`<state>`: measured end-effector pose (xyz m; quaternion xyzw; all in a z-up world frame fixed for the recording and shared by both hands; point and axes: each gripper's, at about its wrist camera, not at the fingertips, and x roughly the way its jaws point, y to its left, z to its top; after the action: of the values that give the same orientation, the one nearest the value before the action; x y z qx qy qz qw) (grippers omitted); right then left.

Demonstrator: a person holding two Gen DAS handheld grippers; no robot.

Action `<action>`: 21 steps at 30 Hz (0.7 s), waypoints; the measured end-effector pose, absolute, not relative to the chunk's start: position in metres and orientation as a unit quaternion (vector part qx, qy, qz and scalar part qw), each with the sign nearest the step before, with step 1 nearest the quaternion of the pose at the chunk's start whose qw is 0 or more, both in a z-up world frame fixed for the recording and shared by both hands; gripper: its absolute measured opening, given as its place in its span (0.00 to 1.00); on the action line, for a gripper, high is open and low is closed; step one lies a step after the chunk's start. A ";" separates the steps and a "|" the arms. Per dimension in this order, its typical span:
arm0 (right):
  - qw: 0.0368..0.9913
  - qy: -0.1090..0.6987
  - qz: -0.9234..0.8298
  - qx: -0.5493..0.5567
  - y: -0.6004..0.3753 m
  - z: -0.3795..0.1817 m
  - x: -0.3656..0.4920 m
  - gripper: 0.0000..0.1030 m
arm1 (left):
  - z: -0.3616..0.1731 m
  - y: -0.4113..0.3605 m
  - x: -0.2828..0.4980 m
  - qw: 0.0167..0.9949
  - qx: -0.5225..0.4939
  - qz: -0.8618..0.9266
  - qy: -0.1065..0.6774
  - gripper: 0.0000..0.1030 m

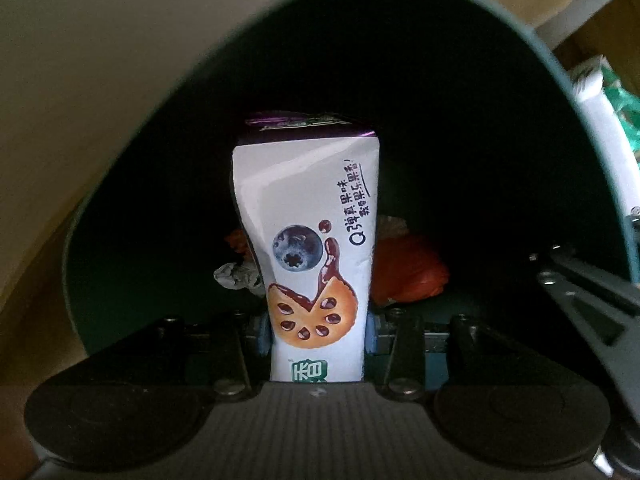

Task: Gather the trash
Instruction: 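Carry the snack packet into the green bin and open the left tool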

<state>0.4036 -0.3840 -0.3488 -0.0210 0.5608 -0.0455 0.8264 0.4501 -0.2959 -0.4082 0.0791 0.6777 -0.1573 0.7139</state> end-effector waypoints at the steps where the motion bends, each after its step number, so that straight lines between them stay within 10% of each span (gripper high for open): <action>1: 0.826 0.561 -0.046 -0.020 -0.385 -0.349 0.404 0.12 | -0.413 -0.292 0.456 0.711 0.085 -0.156 0.680 0.39; 21: 0.818 0.569 -0.077 0.013 -0.400 -0.351 0.407 0.10 | -0.417 -0.296 0.469 0.719 0.084 -0.176 0.667 0.68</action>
<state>0.4070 -0.3997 -0.3507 0.0135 0.5694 -0.0770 0.8183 0.4694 -0.2957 -0.4170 0.0844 0.6666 -0.1758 0.7195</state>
